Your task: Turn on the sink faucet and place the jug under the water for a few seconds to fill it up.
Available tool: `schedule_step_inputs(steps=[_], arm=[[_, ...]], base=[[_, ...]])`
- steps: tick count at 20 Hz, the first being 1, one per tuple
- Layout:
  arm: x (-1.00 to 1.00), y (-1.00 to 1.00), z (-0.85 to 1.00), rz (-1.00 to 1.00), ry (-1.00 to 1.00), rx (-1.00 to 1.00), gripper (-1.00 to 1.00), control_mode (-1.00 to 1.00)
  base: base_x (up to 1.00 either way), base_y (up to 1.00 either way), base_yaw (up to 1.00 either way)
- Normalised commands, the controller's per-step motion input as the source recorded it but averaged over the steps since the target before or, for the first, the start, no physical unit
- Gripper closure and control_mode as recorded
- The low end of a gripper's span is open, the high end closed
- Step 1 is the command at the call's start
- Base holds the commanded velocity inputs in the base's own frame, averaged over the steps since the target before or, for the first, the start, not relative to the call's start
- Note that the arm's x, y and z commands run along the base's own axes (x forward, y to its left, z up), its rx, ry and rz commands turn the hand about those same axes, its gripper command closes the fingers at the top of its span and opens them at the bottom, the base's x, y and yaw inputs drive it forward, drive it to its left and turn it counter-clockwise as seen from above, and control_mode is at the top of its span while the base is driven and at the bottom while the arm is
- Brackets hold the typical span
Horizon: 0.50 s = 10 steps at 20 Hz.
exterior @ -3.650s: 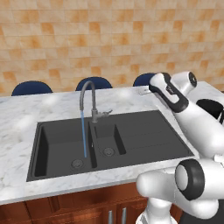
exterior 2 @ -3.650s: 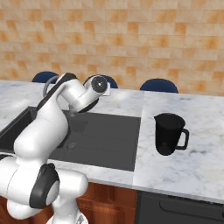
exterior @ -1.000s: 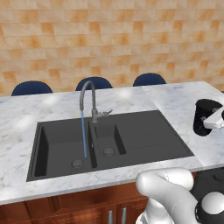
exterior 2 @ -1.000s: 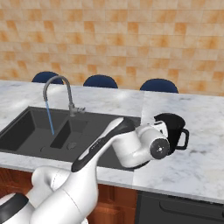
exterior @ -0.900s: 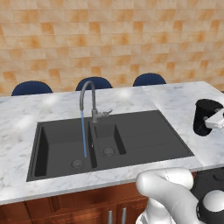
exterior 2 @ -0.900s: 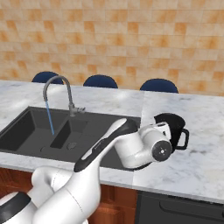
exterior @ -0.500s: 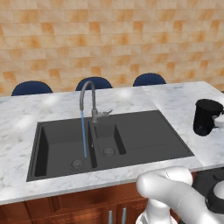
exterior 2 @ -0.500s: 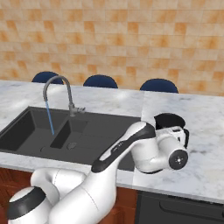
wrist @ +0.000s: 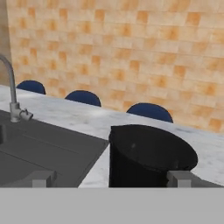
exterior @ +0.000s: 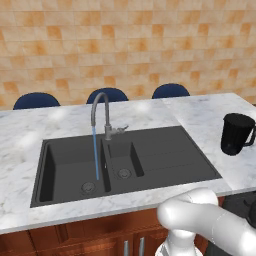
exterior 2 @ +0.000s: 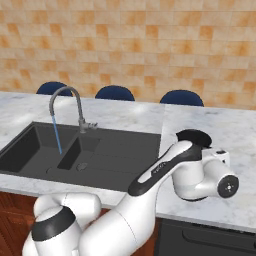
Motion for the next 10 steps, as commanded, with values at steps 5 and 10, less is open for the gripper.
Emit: schedule_step_inputs(steps=[5,10], arm=[[0.01,-0.32,-0.04,0.0,0.0,0.0,-1.0,-1.0],[0.13,-0.15,-0.13,0.0,0.0,0.0,-1.0,-1.0]], base=[[0.0,0.0,0.0],[0.0,0.0,0.0]])
